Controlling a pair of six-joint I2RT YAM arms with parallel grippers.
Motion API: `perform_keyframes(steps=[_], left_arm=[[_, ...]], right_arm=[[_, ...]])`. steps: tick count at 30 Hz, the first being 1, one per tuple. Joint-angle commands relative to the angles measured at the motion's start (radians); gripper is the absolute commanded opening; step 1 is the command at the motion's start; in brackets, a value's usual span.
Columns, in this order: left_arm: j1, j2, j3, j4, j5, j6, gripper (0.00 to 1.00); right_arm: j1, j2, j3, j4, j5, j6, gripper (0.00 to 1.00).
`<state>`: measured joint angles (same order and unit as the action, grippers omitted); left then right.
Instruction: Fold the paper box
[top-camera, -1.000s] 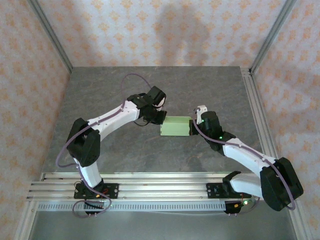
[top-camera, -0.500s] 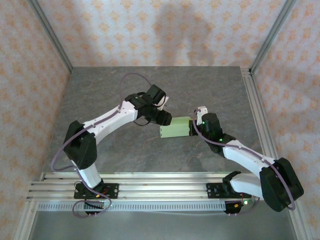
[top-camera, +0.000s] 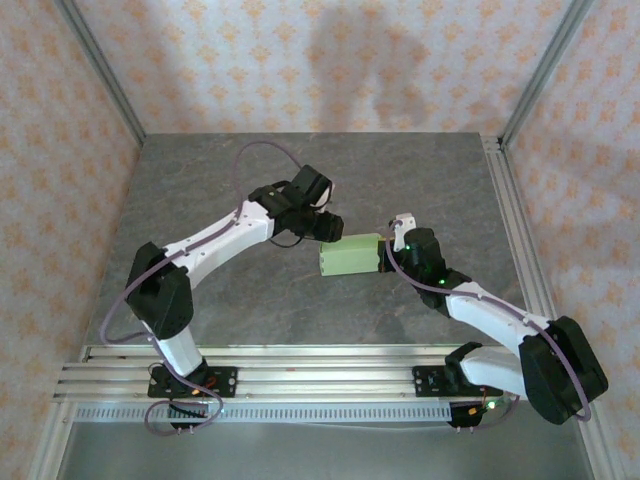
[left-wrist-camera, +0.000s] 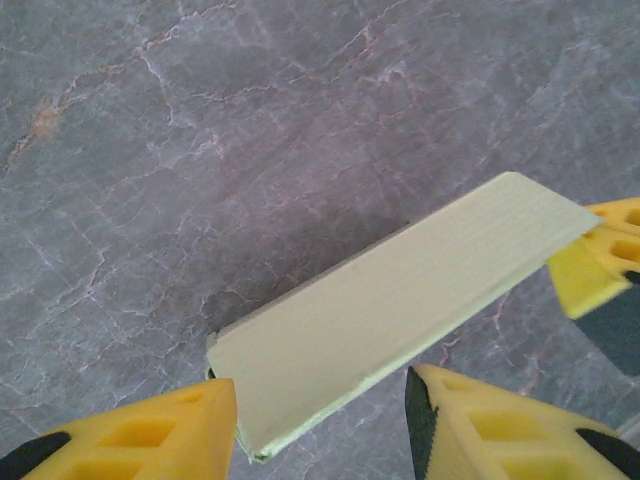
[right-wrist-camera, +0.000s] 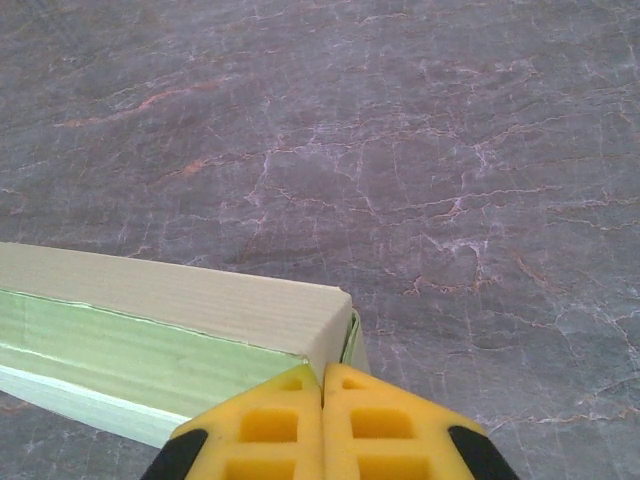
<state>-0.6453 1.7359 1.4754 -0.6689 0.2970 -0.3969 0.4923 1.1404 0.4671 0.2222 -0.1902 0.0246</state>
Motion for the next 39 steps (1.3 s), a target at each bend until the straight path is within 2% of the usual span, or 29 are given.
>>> perform_keyframes(steps=[1,13,19,23,29,35,39], left_arm=[[0.006,0.013,-0.033,-0.023,-0.064,-0.041,0.49],[-0.005,0.028,-0.122,0.043,-0.071,-0.105,0.48],[-0.011,0.04,-0.143,0.051,-0.081,-0.124,0.47],[-0.013,0.043,-0.154,0.052,-0.084,-0.127,0.47],[-0.016,0.051,-0.164,0.063,-0.079,-0.131,0.45],[-0.02,0.054,-0.18,0.074,-0.072,-0.131,0.42],[-0.025,0.047,-0.201,0.091,-0.072,-0.131,0.42]], right_arm=[[0.006,0.0,-0.037,-0.066,-0.015,-0.003,0.0],[0.006,-0.01,-0.048,-0.067,-0.042,-0.003,0.0],[0.006,-0.044,-0.04,-0.06,-0.061,0.006,0.29],[0.006,-0.097,-0.049,-0.055,-0.061,0.009,0.37],[0.007,-0.204,-0.075,-0.027,-0.103,0.016,0.6],[0.006,-0.26,-0.086,0.022,-0.146,0.035,0.66],[0.005,-0.238,-0.037,-0.015,-0.037,0.217,0.67]])
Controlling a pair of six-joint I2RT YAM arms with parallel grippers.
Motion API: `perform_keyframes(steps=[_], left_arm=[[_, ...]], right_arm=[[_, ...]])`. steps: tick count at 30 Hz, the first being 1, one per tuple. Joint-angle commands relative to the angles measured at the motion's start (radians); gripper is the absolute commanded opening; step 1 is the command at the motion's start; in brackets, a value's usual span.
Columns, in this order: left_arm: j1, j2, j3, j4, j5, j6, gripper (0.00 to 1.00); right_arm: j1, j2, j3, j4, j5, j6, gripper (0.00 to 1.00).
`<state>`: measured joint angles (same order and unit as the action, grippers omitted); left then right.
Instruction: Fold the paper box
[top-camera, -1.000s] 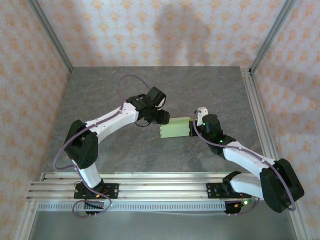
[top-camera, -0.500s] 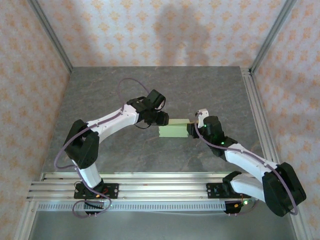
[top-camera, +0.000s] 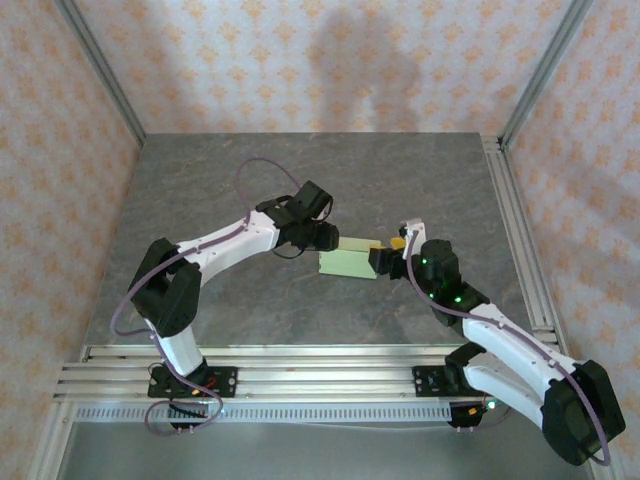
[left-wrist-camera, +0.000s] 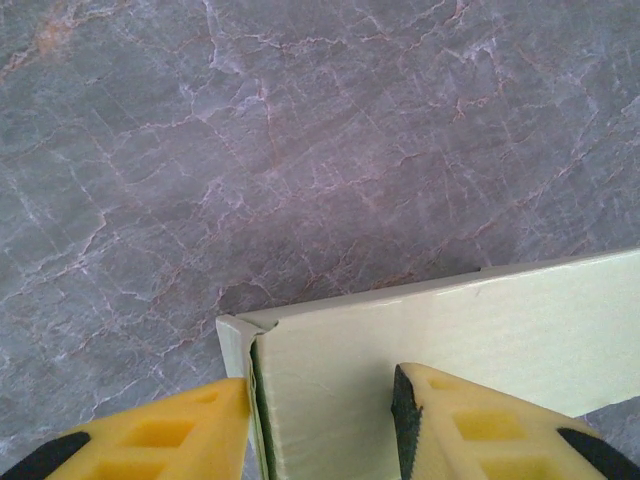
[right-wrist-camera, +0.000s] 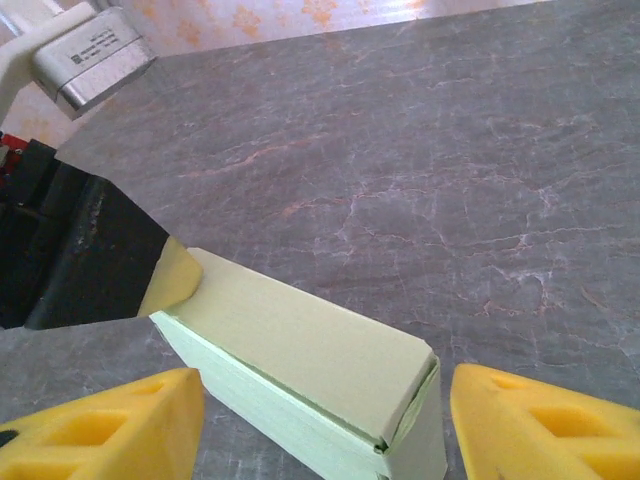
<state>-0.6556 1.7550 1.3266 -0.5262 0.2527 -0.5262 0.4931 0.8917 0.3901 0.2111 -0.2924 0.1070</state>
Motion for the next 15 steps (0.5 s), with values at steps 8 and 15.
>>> perform_keyframes(steps=[8,15], left_arm=[[-0.029,-0.009,-0.118,-0.003,-0.023,-0.038,0.4],[-0.035,-0.052,-0.193,0.049,-0.026,-0.052,0.4]], right_arm=[[0.001,0.112,0.191,-0.272,0.14,0.498,0.62],[0.001,0.186,0.198,-0.32,0.04,0.539,0.61]])
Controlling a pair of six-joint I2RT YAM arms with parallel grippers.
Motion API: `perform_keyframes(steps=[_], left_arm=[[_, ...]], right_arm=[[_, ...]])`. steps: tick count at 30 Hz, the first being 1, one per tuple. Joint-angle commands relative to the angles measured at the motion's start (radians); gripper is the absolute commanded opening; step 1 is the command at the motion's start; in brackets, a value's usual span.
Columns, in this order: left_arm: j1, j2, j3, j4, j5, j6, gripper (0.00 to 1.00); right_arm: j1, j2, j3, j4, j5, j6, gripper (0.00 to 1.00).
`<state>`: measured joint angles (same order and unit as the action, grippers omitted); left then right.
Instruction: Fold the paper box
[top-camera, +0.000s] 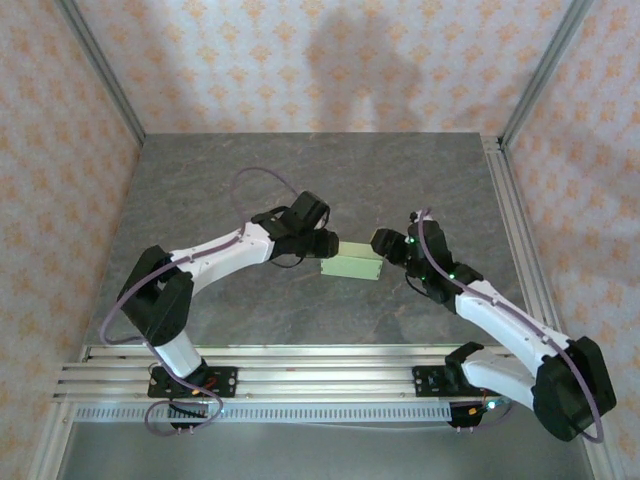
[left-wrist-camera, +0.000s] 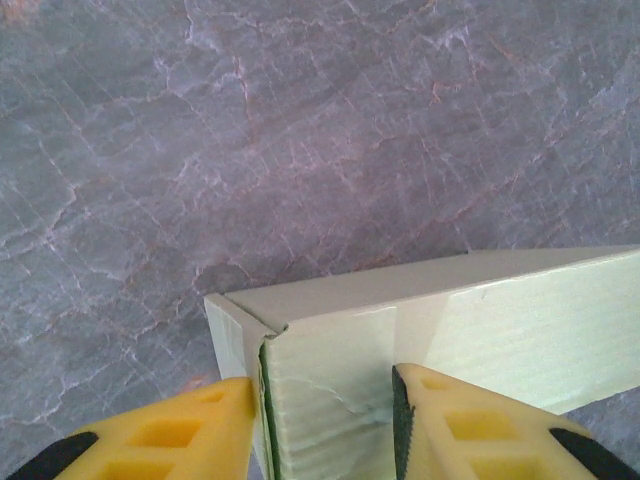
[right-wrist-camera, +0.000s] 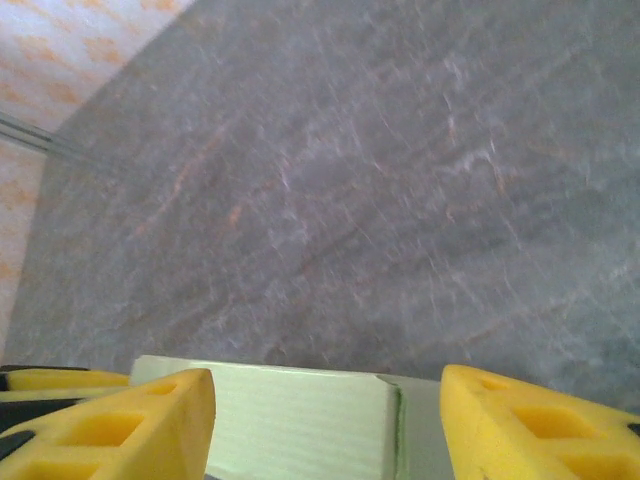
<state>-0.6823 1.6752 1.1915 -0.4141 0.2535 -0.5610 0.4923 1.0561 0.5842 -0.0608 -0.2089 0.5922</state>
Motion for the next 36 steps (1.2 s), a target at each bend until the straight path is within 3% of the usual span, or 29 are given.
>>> perform_keyframes(steps=[1,4,10,12,15,17,19,25,27,30,31,34,36], left_arm=[[-0.007,0.03,-0.059,-0.059,-0.028,-0.015,0.38],[-0.008,0.043,-0.05,-0.057,-0.025,0.001,0.36],[-0.006,0.043,-0.048,-0.058,-0.029,0.018,0.35],[-0.006,0.041,-0.051,-0.057,-0.029,0.017,0.34],[-0.006,0.035,-0.056,-0.053,-0.028,0.015,0.24],[-0.006,0.029,-0.058,-0.047,-0.025,0.014,0.21],[-0.006,0.029,-0.063,-0.037,-0.02,0.013,0.18],[-0.002,0.036,-0.088,-0.018,-0.013,0.006,0.16],[0.001,0.035,-0.092,-0.019,-0.013,0.001,0.21],[0.004,0.026,-0.095,-0.015,-0.009,0.0,0.37],[0.005,0.023,-0.091,-0.014,-0.007,0.002,0.38],[0.006,0.021,-0.081,-0.015,-0.003,0.01,0.24],[0.008,0.022,-0.074,-0.018,-0.001,0.013,0.16]], right_arm=[[0.002,0.036,-0.014,-0.027,-0.064,0.054,0.61],[0.0,0.08,-0.075,0.062,-0.112,0.058,0.56],[-0.003,0.114,-0.112,0.106,-0.119,0.073,0.23],[-0.007,0.104,-0.106,0.098,-0.118,0.068,0.19],[-0.013,0.073,-0.089,0.081,-0.113,0.06,0.2],[-0.015,0.055,-0.077,0.079,-0.116,0.055,0.36],[-0.016,0.054,-0.072,0.079,-0.116,0.051,0.41],[-0.026,0.088,-0.106,0.082,-0.107,0.055,0.11],[-0.027,0.084,-0.111,0.093,-0.107,0.064,0.11],[-0.029,0.072,-0.096,0.088,-0.108,0.06,0.31],[-0.029,0.07,-0.09,0.081,-0.105,0.055,0.3],[-0.033,0.067,-0.067,0.047,-0.091,0.034,0.05],[-0.035,0.06,-0.056,0.03,-0.085,0.022,0.0]])
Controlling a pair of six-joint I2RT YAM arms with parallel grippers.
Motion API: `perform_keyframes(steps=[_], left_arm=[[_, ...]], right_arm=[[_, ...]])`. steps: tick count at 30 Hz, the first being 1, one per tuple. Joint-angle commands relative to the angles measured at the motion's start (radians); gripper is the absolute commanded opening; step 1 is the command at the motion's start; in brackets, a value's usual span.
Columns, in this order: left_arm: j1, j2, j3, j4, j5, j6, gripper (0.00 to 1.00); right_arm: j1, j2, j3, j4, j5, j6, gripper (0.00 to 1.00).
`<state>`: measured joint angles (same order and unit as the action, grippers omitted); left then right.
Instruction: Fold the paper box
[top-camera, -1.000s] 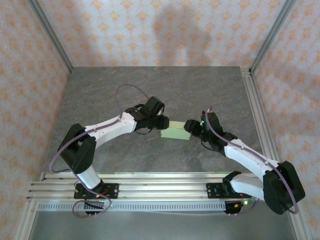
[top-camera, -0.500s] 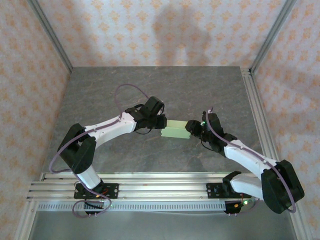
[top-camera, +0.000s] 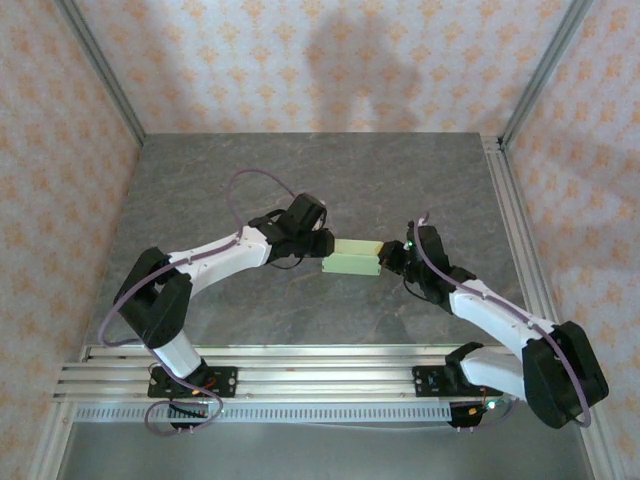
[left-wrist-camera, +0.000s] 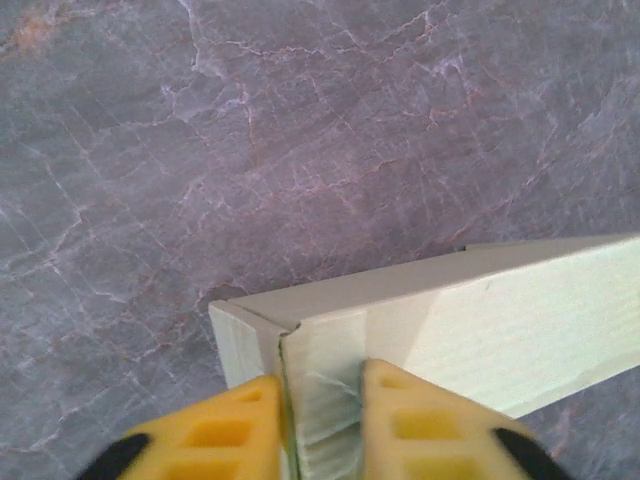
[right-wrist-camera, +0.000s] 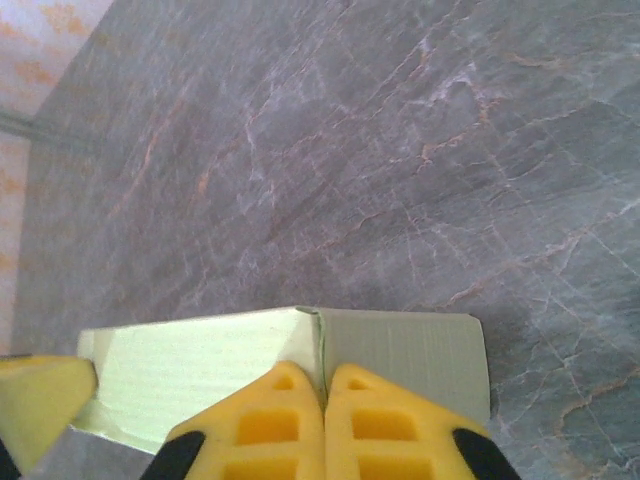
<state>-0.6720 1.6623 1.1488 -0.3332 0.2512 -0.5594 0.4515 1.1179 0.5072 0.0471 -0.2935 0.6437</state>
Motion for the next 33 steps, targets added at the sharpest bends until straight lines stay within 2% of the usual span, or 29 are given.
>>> perform_keyframes(steps=[1,2,3,4,7,9,12,14,17,20,25,30,33], left_arm=[[-0.003,0.034,-0.027,-0.099,0.002,0.016,0.16],[-0.003,0.033,-0.021,-0.102,0.002,0.017,0.16],[-0.003,0.032,-0.012,-0.107,0.002,0.019,0.2],[-0.001,0.029,-0.002,-0.112,0.001,0.019,0.28],[0.002,0.019,0.038,-0.133,-0.003,0.039,0.5],[0.006,0.008,0.071,-0.155,-0.011,0.058,0.6],[0.02,-0.02,0.105,-0.185,-0.06,0.058,0.7],[0.031,-0.051,0.108,-0.192,-0.099,0.051,0.75],[0.064,-0.107,0.081,-0.175,-0.137,0.034,0.88],[0.121,-0.155,0.052,-0.188,-0.139,0.033,1.0],[0.201,-0.242,0.017,-0.289,-0.138,0.081,1.0],[0.256,-0.33,-0.069,-0.295,-0.13,0.064,1.0],[0.269,-0.363,-0.113,-0.296,-0.139,0.055,1.0]], right_arm=[[0.005,-0.009,0.028,-0.084,0.001,-0.037,0.0],[0.005,-0.015,0.036,-0.091,0.001,-0.044,0.06],[0.004,-0.021,0.047,-0.103,0.0,-0.056,0.18],[0.003,-0.027,0.059,-0.115,0.003,-0.069,0.32],[0.002,-0.047,0.098,-0.166,0.009,-0.164,0.59],[-0.005,-0.066,0.138,-0.239,0.031,-0.276,0.69],[-0.022,-0.091,0.198,-0.312,-0.003,-0.433,0.82],[-0.031,-0.101,0.227,-0.334,-0.035,-0.528,0.87],[-0.032,-0.086,0.283,-0.372,-0.084,-0.691,0.91],[-0.032,-0.03,0.377,-0.479,-0.19,-0.863,0.96],[-0.012,0.095,0.536,-0.675,-0.242,-1.14,0.99],[0.051,0.262,0.686,-0.787,-0.256,-1.343,0.99],[0.093,0.361,0.752,-0.794,-0.24,-1.444,1.0]])
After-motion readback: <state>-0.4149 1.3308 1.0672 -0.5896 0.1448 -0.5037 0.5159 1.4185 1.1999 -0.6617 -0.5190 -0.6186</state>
